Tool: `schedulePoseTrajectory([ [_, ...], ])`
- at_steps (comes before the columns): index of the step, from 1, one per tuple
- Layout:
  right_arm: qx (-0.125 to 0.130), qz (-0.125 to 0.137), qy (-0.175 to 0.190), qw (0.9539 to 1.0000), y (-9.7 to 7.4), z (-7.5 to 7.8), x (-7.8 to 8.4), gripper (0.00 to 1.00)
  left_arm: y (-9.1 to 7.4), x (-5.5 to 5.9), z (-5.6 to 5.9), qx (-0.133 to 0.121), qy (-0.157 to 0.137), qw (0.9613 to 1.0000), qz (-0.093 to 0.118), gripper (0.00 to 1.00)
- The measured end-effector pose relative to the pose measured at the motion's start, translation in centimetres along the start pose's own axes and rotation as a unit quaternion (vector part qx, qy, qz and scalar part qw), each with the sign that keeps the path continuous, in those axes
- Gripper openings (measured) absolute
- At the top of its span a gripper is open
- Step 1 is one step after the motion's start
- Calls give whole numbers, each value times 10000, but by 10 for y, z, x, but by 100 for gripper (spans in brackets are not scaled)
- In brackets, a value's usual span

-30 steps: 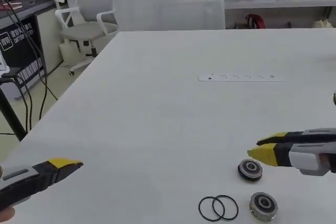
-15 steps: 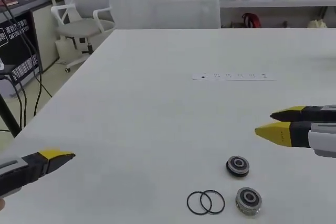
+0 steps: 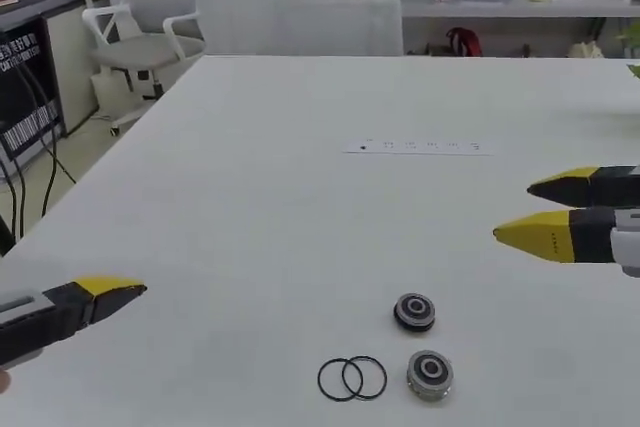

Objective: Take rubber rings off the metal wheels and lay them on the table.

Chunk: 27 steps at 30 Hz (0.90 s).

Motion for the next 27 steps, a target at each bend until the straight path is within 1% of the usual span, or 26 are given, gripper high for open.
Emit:
schedulePoseTrajectory([
  [5, 48, -29, -35, 10000, -14, 6, 3, 44, 1, -6, 1, -54, -15, 10000, 43, 91],
  [8, 73, -10, -9, 10000, -20, 9, 7, 44, 2, -13, 4, -62, -33, 9999, 144, 90],
  [12, 59, -34, 24, 10000, -26, 10, 17, 43, 3, -21, 8, -61, -34, 9997, 227, 90],
  [15, 67, -76, 68, 9999, -32, 10, 28, 43, 3, -25, 7, -109, 49, 9997, 218, 90],
  [17, 77, -83, 89, 9999, -36, 11, 32, 43, 4, -28, 6, -142, 69, 9996, 229, 90],
  [19, 73, -36, 165, 9998, -41, 12, 39, 43, 6, -33, 6, -177, 55, 9994, 307, 90],
  [20, 52, -24, 195, 9998, -43, 12, 41, 43, 8, -36, 7, -177, 37, 9991, 384, 90],
  [23, 82, -19, 234, 9997, -46, 13, 50, 42, 14, -41, 10, -137, 25, 9986, 507, 90],
  [27, 62, 28, 317, 9995, -49, 12, 56, 42, 22, -46, 14, -50, 105, 9985, 533, 88],
])
Point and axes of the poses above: the centre of the closed fingertips' face, and the gripper's own axes: y roughly forward along the fingers, z roughly to its right, x roughly out of its underside, the point moved 6 cm from there along -y, roughly backward along the fingers, and after that the axes turned 5 degrees about -x, right-handed, at the moved point
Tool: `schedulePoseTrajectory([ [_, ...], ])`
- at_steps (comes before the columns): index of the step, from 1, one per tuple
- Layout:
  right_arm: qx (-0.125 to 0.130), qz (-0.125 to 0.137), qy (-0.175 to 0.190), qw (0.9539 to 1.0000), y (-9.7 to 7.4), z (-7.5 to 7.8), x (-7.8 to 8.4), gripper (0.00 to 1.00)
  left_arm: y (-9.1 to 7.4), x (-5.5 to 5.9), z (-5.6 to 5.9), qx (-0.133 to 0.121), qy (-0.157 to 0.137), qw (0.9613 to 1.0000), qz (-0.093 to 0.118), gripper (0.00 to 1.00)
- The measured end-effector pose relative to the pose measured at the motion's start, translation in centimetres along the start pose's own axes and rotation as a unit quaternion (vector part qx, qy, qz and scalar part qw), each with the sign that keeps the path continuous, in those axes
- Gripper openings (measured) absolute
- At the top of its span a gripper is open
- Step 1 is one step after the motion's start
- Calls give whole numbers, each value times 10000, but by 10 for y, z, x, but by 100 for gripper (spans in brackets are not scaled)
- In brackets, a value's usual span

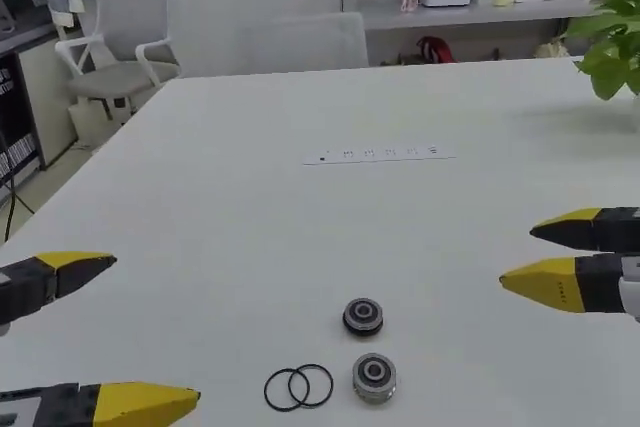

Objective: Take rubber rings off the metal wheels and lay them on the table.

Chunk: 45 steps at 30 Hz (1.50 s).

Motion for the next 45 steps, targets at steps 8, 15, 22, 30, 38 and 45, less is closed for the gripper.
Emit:
schedulePoseTrajectory([
  [8, 6, 20, 173, 9998, -5, 3, 14, 42, 12, -13, 5, 110, 186, 9997, 88, 82],
  [15, -40, 39, 271, 9996, -2, 4, 23, 42, 22, -20, 5, 72, 356, 9993, -19, 82],
  [22, -69, 28, 361, 9993, -1, 9, 30, 41, 34, -28, 7, 79, 396, 9992, -6, 82],
  [30, -123, -12, 513, 9986, 8, 18, 40, 41, 50, -39, 6, 196, 562, 9982, -29, 81],
  [38, -300, -112, 677, 9972, 27, 24, 51, 40, 77, -43, -1, 291, 603, 9978, -26, 77],
  [45, -367, -98, 804, 9960, 42, 41, 54, 40, 101, -44, -5, 524, 654, 9964, -137, 75],
])
Point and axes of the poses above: the centre of the closed fingertips' face, and the gripper's own axes: y roughly forward along the fingers, z roughly to its right, x roughly out of its underside, the point moved 6 cm from there along -y, roughly backward along the fingers, and after that the axes turned 5 degrees about -x, right-handed, at the moved point
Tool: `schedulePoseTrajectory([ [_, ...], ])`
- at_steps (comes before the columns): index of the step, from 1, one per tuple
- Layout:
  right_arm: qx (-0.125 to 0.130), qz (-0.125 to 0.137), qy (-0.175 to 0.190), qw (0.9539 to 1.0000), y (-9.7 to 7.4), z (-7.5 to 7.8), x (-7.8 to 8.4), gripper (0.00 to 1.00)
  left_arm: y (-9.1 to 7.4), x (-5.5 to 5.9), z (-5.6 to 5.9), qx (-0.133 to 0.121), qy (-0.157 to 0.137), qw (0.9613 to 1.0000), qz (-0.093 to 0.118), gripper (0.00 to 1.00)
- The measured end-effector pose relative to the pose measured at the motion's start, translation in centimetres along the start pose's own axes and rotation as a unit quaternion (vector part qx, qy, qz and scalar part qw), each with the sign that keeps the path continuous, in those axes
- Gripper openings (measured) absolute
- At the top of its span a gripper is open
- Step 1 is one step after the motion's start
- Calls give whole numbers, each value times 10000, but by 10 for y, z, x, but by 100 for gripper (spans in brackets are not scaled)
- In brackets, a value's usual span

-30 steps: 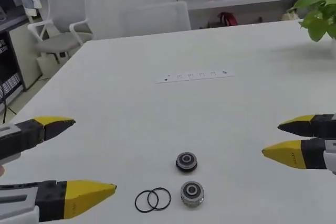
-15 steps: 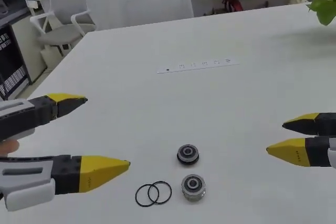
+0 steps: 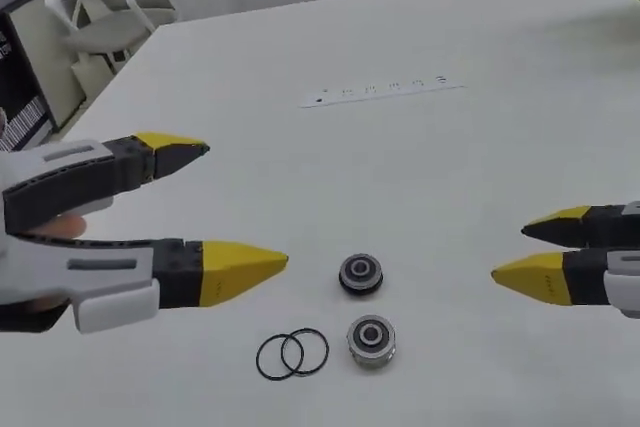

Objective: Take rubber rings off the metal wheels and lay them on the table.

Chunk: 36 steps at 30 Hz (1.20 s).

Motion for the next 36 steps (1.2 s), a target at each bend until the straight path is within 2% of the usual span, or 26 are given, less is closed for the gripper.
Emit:
schedulePoseTrajectory([
  [3, -51, -80, 53, 9999, 5, 5, 3, 40, 8, 3, -3, 51, -7, 10000, -56, 74],
  [8, -100, -165, 81, 9998, 13, 12, 4, 40, 24, 15, -8, 160, -54, 9996, -215, 72],
  [14, -198, -226, 47, 9995, 26, 18, 2, 39, 43, 20, -12, 310, -76, 9991, -276, 70],
  [16, -246, -230, 43, 9994, 30, 27, 2, 39, 50, 21, -12, 353, -47, 9988, -332, 68],
  [19, -318, -252, 8, 9992, 39, 27, 2, 38, 59, 25, -11, 381, 113, 9983, -427, 66],
  [22, -431, -336, -66, 9985, 50, 30, 2, 38, 69, 27, -10, 484, 143, 9976, -472, 64],
  [26, -513, -316, -166, 9980, 60, 28, 1, 37, 81, 32, -9, 527, 225, 9968, -554, 61],
  [31, -606, -374, -201, 9973, 75, 27, 4, 37, 94, 46, -9, 597, 281, 9955, -685, 55],
  [34, -683, -429, -230, 9965, 83, 26, 6, 37, 101, 52, -10, 589, 354, 9956, -634, 52],
  [36, -701, -453, -262, 9962, 87, 26, 7, 37, 107, 57, -9, 665, 274, 9955, -616, 49],
])
Point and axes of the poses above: the centre of the closed fingertips' face, and the gripper's own axes: y roughly forward along the fingers, z roughly to its right, x roughly out of its underside, the point moved 6 cm from there along -y, roughly backward along the fingers, and after that the axes turned 5 degrees about -x, right-handed, at the moved point
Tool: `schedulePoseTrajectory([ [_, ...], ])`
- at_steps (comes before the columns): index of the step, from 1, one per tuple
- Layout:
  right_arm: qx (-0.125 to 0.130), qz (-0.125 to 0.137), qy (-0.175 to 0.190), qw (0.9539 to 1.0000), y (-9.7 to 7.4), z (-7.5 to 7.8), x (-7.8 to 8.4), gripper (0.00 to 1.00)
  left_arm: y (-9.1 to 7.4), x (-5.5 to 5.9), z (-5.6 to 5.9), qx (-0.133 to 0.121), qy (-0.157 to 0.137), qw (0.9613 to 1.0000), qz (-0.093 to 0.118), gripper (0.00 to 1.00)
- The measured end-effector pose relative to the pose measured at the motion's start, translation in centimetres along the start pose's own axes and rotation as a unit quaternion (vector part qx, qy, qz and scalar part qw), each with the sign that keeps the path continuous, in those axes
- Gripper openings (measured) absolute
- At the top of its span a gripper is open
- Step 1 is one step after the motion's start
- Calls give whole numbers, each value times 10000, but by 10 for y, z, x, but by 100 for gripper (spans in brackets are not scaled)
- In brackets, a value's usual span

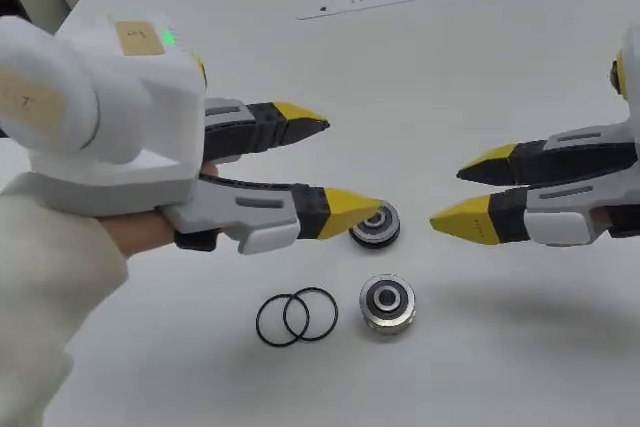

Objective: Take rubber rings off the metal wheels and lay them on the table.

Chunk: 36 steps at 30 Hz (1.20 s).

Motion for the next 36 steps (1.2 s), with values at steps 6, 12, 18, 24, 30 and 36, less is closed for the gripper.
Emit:
schedulePoseTrajectory([
  [6, -76, 44, -62, 9999, 13, -2, 2, 35, 15, 17, 2, 176, -115, 9997, -159, 43],
  [12, -220, -16, -415, 9989, 27, -4, 7, 30, 23, 32, 2, 190, -202, 9992, -303, 32],
  [18, -293, -1, -521, 9982, 36, -4, 11, 27, 29, 41, 5, 255, -355, 9986, -290, 25],
  [24, -292, -86, -679, 9972, 43, -5, 12, 26, 35, 46, 6, 243, -484, 9981, -295, 22],
  [30, -271, -210, -914, 9952, 48, -7, 15, 25, 39, 49, 7, 234, -541, 9980, -234, 18],
  [36, -179, -204, -1115, 9934, 51, -7, 15, 21, 38, 51, 7, 225, -471, 9984, -197, 16],
])
Point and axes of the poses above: the centre of the closed fingertips' face, and the gripper's own axes: y roughly forward along the fingers, z roughly to its right, x roughly out of its underside, the point moved 6 cm from there along -y, roughly backward along the fingers, and after that the axes turned 5 degrees about -x, right-handed, at the moved point
